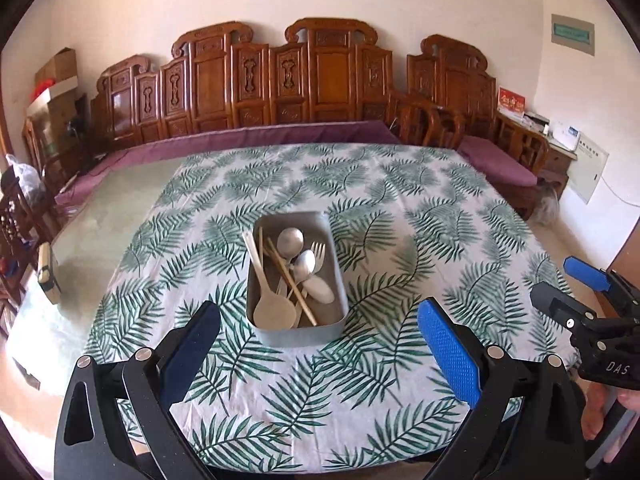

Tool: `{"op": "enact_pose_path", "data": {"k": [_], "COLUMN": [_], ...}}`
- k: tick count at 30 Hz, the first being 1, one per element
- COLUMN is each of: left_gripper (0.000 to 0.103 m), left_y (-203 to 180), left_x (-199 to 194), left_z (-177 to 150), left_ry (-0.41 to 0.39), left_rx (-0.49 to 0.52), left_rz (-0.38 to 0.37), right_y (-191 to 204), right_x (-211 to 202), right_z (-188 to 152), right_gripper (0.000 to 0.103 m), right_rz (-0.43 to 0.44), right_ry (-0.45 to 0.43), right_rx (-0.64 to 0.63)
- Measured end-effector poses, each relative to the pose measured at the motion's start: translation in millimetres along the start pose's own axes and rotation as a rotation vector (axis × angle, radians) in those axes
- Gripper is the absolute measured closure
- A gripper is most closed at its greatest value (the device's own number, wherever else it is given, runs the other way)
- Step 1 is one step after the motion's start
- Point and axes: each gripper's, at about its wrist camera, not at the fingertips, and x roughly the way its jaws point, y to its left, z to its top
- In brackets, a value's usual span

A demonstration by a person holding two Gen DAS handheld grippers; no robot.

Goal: Organize utensils

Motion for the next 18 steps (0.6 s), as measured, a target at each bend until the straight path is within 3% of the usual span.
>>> {"op": "enact_pose_path", "data": {"k": [18], "left_gripper": [0.008], "left_y": [-22], "left_x": [-89], "left_z": [42], "left_ry": [-0.189], "left_rx": [-0.004], "left_rz": [-0.025], "right_y": [13], "right_x": [-108], "right_z": [51], "right_gripper": [0.003], "right_rz": [-0.045], "right_ry": [-0.247], "right_rx": [-0.031]}}
